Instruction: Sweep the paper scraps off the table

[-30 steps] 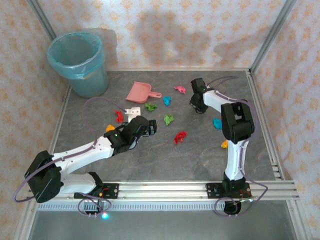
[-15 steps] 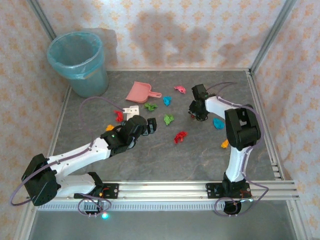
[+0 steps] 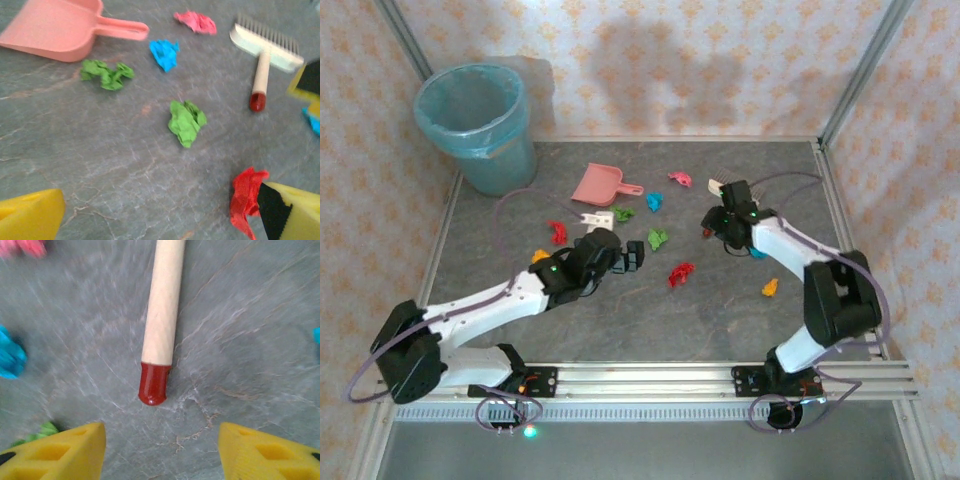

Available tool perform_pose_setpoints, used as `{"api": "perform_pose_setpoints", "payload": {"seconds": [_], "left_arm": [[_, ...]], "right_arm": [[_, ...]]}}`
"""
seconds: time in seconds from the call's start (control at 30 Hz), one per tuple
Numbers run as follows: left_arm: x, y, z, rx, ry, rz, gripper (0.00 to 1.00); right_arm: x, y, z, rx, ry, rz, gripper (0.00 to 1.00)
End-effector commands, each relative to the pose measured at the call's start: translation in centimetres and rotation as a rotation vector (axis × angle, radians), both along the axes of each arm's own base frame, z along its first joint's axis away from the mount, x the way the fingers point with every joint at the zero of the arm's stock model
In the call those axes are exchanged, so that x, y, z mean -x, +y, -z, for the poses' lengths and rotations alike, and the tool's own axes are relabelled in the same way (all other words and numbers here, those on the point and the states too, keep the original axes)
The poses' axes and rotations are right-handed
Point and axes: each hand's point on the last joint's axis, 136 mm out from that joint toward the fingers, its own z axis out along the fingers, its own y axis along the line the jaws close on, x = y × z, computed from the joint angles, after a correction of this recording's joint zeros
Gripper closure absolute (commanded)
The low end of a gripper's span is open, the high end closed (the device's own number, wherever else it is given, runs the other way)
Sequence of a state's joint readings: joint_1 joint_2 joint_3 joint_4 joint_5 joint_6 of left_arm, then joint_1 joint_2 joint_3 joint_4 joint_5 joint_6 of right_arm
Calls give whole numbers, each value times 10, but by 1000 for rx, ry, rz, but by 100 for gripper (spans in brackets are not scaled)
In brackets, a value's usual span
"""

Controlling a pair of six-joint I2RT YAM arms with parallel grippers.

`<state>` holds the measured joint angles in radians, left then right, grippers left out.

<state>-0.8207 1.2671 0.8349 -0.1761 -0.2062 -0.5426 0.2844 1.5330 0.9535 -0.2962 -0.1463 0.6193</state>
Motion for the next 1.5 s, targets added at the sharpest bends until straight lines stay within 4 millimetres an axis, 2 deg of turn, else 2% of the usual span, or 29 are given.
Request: {"api": "perform_pose_setpoints", "payload": {"seconds": [0.0,0.1,0.2,0.3,0.33,0.4,0.53,0.7,0.87,1.0,1.3,1.47], "left_arm": [[1,-43,-14,-68,0,159,2],[1,-86,-15,-132,32,268,3],[-11,-123,-3,-189,106,339,5],[-26,-152,11,-272,172,403,9],[-30,-160,22,-302,194,421,10],[-42,-174,34,-355,214,436,11],[-71,-190,55,-396,257,443,12],[-99,-208,77,-439,301,470,14],[-124,-215,87,-457,252,450,14],[-142,-218,92,-406,229,428,15],[-149,-237,113,-307,237,452,18],[-156,-241,115,-292,214,433,18]], "right_arm": [[-10,-46,-29,-27,-179,203,37],[-1,-84,-38,-38,-270,365,35],[11,-112,-45,-7,-356,486,34],[25,-129,-38,50,-394,549,32],[28,-132,-43,49,-430,560,32],[34,-137,-39,63,-453,579,32],[41,-146,-28,79,-446,616,30],[46,-150,-26,67,-468,639,31],[50,-151,-25,59,-481,650,31],[50,-150,-23,49,-483,651,31],[44,-145,-20,35,-472,629,32],[42,-144,-20,33,-469,620,32]]}}
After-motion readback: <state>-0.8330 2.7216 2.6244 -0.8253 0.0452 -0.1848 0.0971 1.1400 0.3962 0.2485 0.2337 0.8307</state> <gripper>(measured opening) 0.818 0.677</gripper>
